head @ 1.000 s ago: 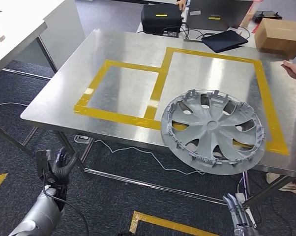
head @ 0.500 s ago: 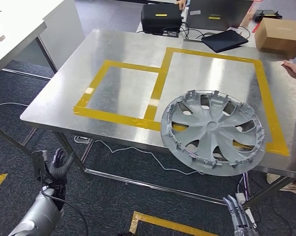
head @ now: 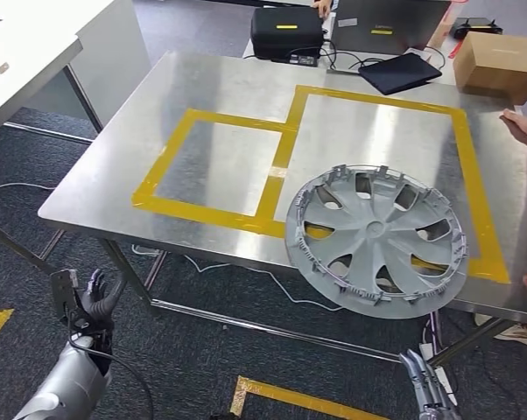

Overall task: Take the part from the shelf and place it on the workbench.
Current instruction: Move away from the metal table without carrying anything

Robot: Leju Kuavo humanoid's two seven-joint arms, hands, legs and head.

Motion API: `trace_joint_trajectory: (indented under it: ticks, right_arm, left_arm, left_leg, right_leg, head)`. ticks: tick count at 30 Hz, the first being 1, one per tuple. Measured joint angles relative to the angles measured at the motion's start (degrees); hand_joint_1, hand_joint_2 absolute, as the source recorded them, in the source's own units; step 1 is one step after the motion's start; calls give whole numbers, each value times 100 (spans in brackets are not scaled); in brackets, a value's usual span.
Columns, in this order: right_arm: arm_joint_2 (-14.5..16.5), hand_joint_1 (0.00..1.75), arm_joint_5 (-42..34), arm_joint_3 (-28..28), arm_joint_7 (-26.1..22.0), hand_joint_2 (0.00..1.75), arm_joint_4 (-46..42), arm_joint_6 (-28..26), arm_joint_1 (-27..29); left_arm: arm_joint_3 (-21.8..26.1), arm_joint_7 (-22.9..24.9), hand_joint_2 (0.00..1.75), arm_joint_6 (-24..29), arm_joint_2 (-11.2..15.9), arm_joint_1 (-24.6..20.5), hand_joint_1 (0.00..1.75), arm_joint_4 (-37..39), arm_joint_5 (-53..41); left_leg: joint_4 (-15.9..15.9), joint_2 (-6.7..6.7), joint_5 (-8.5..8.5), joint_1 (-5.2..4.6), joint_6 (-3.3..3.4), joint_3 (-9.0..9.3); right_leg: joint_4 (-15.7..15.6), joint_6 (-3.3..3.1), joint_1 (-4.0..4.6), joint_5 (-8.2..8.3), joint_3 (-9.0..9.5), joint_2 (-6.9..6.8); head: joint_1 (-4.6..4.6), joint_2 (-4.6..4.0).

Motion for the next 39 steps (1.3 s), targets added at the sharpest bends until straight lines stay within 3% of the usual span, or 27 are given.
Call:
trace_joint_trajectory:
  ticks: [6, 17, 21, 28, 33, 36, 37, 39]
  right_arm:
    - [137, 0, -204, -136, -5, 175, 71, -207, 294]
    - [1046, 0, -346, -712, -154, 175, 207, -259, 885]
    - [1205, 0, -284, -824, -215, 0, 230, -265, 946]
    - [1343, 0, -243, -856, -309, 0, 231, -265, 949]
    - [1441, 0, -302, -859, -574, 0, 231, -273, 952]
    - [1486, 0, -307, -863, -629, 0, 230, -274, 955]
    - [1494, 0, -311, -864, -636, 0, 228, -276, 960]
    - [1500, 0, -321, -865, -641, 0, 227, -281, 975]
  left_arm:
    - [85, 209, 0, 612, 74, 157, 0, 10, -47]
    - [215, 392, 0, 1194, 283, 490, 0, 44, -221]
    - [216, 531, 0, 1245, 333, 555, 0, 76, -393]
    - [215, 641, 0, 1223, 347, 655, 0, 125, -668]
    - [186, 681, 0, 1199, 348, 685, 0, 143, -947]
    - [160, 693, 0, 1167, 330, 703, 0, 146, -1053]
    - [148, 696, 0, 1152, 317, 706, 0, 148, -1077]
    - [117, 698, 0, 1111, 290, 703, 0, 150, -1115]
  left_leg:
    - [-1, 0, -8, 0, 4, 4]
    - [-6, 0, -38, 1, -18, 21]
    - [-6, 0, -48, 0, -23, 33]
    - [-5, 0, -57, -1, -22, 50]
    - [5, -3, -125, -56, 75, 86]
    - [-44, -11, -64, -80, 155, 156]
    - [-96, -11, -21, -70, 183, 191]
    - [-197, -7, 51, -38, 221, 232]
  right_leg:
    - [0, 1, 0, -11, 4, -1]
    - [0, 10, 1, -41, 18, -1]
    - [0, 8, 0, -47, 29, -1]
    - [-1, 4, -1, -55, 51, -1]
    - [-14, 75, -68, -57, 103, -8]
    - [-37, 150, -104, -10, 167, -22]
    - [-15, 172, -109, -62, 177, -20]
    - [306, 204, -112, -426, 110, -7]
  head:
    - [0, 0]
    - [0, 0]
    - [0, 0]
    - [-1, 0]
    - [-4, 0]
    - [-4, 0]
    - [-1, 0]
    - [13, 0]
